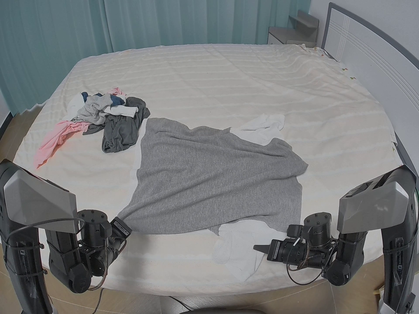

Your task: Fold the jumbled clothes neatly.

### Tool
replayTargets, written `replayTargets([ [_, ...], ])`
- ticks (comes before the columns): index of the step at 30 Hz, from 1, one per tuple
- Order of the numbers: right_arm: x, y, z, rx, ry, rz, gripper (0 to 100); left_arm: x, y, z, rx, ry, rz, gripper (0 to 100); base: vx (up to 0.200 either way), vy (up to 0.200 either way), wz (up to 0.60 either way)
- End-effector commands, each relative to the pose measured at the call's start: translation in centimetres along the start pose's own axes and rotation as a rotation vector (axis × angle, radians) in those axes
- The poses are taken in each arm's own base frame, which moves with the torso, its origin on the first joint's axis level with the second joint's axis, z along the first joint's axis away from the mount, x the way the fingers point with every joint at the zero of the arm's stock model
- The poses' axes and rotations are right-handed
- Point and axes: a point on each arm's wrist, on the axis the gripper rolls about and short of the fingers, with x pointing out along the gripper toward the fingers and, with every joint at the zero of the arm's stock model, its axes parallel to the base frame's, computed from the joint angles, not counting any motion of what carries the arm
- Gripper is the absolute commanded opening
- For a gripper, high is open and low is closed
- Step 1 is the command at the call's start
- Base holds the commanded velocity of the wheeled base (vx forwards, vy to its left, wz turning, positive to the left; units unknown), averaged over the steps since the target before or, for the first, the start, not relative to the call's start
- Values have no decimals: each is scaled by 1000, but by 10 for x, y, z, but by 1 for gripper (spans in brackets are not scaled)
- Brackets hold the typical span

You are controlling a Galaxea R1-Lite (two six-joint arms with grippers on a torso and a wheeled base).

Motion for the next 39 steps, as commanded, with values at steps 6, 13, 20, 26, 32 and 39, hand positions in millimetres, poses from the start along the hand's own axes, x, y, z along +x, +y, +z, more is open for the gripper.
replayTargets([
  [6,-66,19,14,83,-24,79,0,-3,-3,-1,19,-16,-8,0,0,0,0],
  [13,-99,27,16,109,-28,130,0,-6,-3,-6,50,-11,0,0,0,0,0],
  [20,-118,27,7,123,-3,123,0,-5,-2,-7,69,-10,8,0,0,0,0],
  [26,-126,19,13,145,-39,112,0,-4,-2,-5,66,-32,19,0,0,0,0],
  [32,-131,14,15,177,-7,120,0,-3,-5,-1,56,-50,10,0,0,0,0],
  [39,-137,6,17,202,-19,87,0,-7,-6,8,42,-78,4,0,0,0,0],
])
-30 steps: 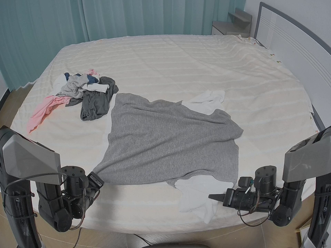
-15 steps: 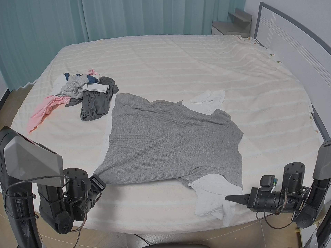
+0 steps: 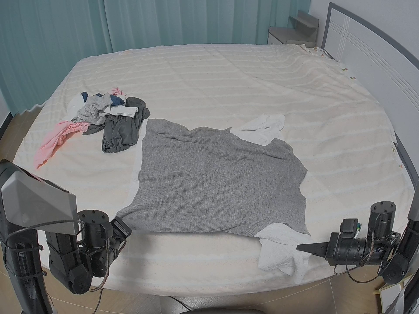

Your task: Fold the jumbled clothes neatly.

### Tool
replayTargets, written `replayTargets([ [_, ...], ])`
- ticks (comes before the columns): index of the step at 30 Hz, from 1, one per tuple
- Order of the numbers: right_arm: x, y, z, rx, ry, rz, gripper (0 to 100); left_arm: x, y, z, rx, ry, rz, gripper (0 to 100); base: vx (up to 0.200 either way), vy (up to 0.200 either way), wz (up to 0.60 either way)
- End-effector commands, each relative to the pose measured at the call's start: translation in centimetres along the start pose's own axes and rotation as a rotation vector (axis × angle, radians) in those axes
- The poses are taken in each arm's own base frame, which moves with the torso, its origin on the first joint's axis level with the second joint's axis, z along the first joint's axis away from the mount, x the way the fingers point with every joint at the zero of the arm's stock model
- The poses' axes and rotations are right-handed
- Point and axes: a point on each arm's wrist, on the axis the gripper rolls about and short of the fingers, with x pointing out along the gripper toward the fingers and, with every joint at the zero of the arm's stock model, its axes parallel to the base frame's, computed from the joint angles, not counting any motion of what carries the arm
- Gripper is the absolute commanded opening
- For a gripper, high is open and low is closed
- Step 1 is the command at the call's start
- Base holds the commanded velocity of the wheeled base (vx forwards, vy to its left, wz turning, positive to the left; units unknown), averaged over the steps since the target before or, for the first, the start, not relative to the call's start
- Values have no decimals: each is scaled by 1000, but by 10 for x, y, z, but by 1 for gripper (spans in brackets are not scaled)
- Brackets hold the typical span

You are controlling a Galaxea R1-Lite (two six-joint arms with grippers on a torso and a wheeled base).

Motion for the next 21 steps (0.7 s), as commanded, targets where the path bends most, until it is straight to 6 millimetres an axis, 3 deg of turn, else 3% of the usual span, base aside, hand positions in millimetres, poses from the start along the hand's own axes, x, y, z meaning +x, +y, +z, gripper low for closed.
replayTargets([
  [1,-7,-6,2,18,-27,-27,0,-2,-1,7,-6,-25,-14,0,0,0,0],
  [16,4,-46,-3,76,38,-165,0,4,11,18,14,-56,36,0,0,0,0],
  [21,9,-60,-10,86,90,-217,0,8,19,10,37,-26,72,0,0,0,0],
])
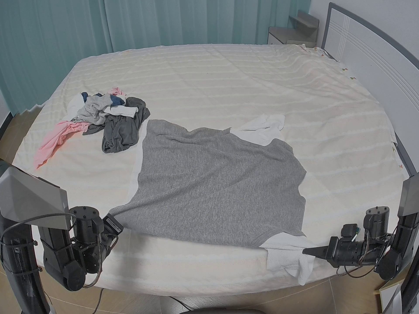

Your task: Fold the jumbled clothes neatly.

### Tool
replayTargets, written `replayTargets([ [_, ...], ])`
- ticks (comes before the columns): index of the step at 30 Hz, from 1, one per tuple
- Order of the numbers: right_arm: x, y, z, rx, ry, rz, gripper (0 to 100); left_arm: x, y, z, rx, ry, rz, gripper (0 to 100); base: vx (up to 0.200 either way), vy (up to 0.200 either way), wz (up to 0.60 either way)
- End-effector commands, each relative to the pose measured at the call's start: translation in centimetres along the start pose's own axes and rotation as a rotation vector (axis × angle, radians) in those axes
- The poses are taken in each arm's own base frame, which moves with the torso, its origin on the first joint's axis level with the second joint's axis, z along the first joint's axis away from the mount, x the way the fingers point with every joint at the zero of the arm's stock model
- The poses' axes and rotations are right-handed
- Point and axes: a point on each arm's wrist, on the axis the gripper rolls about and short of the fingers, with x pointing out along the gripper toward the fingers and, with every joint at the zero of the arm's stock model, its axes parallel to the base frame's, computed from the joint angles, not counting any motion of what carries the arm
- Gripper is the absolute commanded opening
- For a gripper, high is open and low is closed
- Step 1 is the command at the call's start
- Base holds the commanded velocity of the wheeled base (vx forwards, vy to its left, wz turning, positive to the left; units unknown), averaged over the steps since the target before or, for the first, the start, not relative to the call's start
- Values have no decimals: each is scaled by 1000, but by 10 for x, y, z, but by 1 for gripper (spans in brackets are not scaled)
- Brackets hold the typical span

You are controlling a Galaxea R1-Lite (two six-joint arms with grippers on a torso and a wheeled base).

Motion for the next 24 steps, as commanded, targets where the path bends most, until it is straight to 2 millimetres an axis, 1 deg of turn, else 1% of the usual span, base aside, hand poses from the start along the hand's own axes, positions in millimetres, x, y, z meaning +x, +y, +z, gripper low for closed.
replayTargets([
  [1,8,-19,-13,42,83,-77,0,6,8,-7,19,17,30,0,0,0,0],
  [2,8,-19,-13,42,83,-77,0,6,8,-7,19,17,30,0,0,0,0],
  [3,10,-23,-17,40,113,-96,0,8,11,-12,34,34,43,0,0,0,0],
  [7,11,-26,-22,29,158,-115,0,12,19,-20,70,65,80,0,0,0,0],
  [12,13,-26,-25,21,178,-117,0,16,27,-23,84,81,110,0,0,0,0],
  [16,13,-26,-25,21,181,-118,0,18,35,-29,93,132,116,0,0,0,0],
  [23,15,-31,-30,41,217,-145,0,17,40,-33,98,179,117,0,0,0,0],
  [24,14,-31,-30,39,220,-147,100,18,41,-33,98,184,115,0,0,0,0],
])
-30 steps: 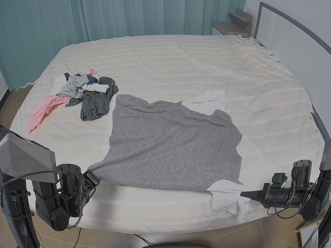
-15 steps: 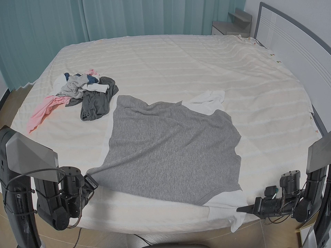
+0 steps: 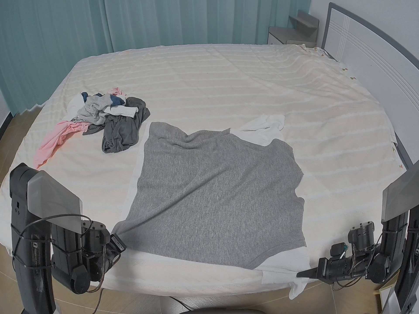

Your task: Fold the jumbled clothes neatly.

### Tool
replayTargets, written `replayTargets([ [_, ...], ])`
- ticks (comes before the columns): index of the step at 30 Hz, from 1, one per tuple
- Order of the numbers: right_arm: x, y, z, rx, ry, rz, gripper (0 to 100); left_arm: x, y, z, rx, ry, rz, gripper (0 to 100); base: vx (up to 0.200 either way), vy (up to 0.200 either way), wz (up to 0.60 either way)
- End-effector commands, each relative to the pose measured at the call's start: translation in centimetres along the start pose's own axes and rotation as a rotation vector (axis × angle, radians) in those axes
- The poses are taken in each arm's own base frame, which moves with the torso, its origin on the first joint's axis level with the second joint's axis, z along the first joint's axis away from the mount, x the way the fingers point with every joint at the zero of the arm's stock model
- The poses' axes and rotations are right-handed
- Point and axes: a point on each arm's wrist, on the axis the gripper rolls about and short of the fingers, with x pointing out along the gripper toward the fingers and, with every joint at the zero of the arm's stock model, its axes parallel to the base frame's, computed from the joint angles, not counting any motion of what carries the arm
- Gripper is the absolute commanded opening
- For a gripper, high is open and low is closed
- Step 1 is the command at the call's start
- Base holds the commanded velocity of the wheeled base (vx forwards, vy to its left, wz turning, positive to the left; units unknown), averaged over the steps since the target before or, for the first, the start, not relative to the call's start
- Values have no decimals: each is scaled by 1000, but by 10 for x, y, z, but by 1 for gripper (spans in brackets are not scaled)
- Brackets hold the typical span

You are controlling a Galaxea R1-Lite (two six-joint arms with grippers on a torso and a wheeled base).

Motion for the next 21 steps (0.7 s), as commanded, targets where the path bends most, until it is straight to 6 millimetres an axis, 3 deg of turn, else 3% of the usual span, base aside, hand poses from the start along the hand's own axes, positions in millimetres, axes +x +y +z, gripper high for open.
replayTargets([
  [1,0,-4,-6,16,34,-20,100,2,3,-3,1,14,3,0,0,0,0],
  [5,-2,-1,-5,5,21,-15,100,2,4,-4,3,26,-1,0,0,0,0],
  [6,-2,-1,-5,5,21,-15,100,2,4,-4,3,26,-1,100,0,0,0],
  [14,-27,14,14,-45,-152,55,100,1,1,-7,11,31,-10,100,0,0,0],
  [21,-28,20,71,-79,-402,145,100,-5,1,-1,10,10,-10,100,0,0,0],
])
